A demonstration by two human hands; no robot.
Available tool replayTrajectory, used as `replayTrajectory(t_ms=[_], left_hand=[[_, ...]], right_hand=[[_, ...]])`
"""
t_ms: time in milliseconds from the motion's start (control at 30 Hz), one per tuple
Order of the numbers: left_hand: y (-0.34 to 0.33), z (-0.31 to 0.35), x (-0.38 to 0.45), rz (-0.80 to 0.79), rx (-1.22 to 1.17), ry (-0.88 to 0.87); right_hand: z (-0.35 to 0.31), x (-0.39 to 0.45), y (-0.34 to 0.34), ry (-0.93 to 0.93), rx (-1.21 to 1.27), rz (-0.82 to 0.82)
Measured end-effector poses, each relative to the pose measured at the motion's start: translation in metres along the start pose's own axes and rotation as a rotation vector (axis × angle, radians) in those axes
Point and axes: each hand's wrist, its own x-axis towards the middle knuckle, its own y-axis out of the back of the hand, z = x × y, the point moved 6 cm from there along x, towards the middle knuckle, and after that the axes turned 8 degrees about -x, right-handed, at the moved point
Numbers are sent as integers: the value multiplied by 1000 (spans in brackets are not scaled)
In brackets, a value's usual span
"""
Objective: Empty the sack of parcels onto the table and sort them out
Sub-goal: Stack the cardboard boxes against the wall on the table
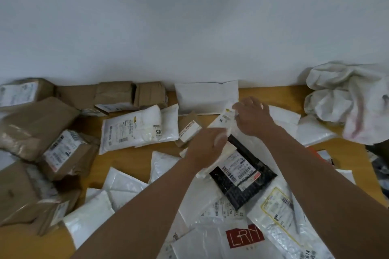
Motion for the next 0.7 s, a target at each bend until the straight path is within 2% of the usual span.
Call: replayTrajectory(t_ms=[100, 133, 200, 267, 300, 367, 467, 567, 700], left_hand=[[26, -31, -5, 140, 271, 107], [28, -42, -6, 142, 321, 148], [25, -59, -9, 65, 391, 221], [21, -62, -15, -10, 365, 316], [21, -63, -16, -13, 317, 367], [26, -65, -15, 30, 307, 432], [32, -65, -10, 89, 444, 425], [30, -65, -8, 64, 522, 404], [24, -63, -7, 23, 478, 423]], right_hand=[[-45, 41, 26, 124, 129, 237], [-58, 55, 27, 157, 140, 238], [-82, 82, 8, 206, 40, 37], [-81, 96, -23, 143, -74, -175], [-74, 99, -35, 76, -90, -228], [-56, 98, -50, -31, -90, -262], [-42, 91, -52, -39, -153, -284], [-23, 71, -49, -8, -277, -271], [6, 36, -57, -24, -325, -356]])
